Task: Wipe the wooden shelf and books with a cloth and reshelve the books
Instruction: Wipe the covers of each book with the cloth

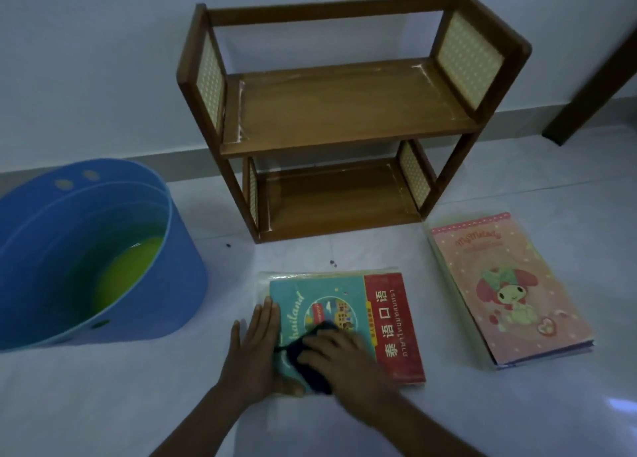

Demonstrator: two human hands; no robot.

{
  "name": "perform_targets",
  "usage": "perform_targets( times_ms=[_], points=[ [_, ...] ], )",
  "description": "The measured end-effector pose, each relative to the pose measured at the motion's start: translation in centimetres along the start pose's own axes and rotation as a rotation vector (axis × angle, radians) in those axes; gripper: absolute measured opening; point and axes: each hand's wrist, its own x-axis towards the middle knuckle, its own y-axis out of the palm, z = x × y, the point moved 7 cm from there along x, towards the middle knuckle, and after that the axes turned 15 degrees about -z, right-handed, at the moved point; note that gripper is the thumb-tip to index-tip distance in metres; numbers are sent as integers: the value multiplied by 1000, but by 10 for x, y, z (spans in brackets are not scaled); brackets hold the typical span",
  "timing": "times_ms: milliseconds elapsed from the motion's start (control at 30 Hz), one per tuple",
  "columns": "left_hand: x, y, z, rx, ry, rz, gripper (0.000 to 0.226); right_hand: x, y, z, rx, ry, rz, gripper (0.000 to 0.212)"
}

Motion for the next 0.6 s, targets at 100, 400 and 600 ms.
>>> perform_targets(
  times_ms=[100, 400, 600],
  points=[
    [3, 1, 0, 8, 5, -11, 156, 29, -15, -83, -52, 445, -47, 66],
    [2, 5, 2, 69, 40, -26, 151, 39, 11, -9, 77, 137, 58, 74],
    [3, 2, -1, 59, 31, -77, 161, -9, -45, -107, -121, 695, -63, 60]
  ],
)
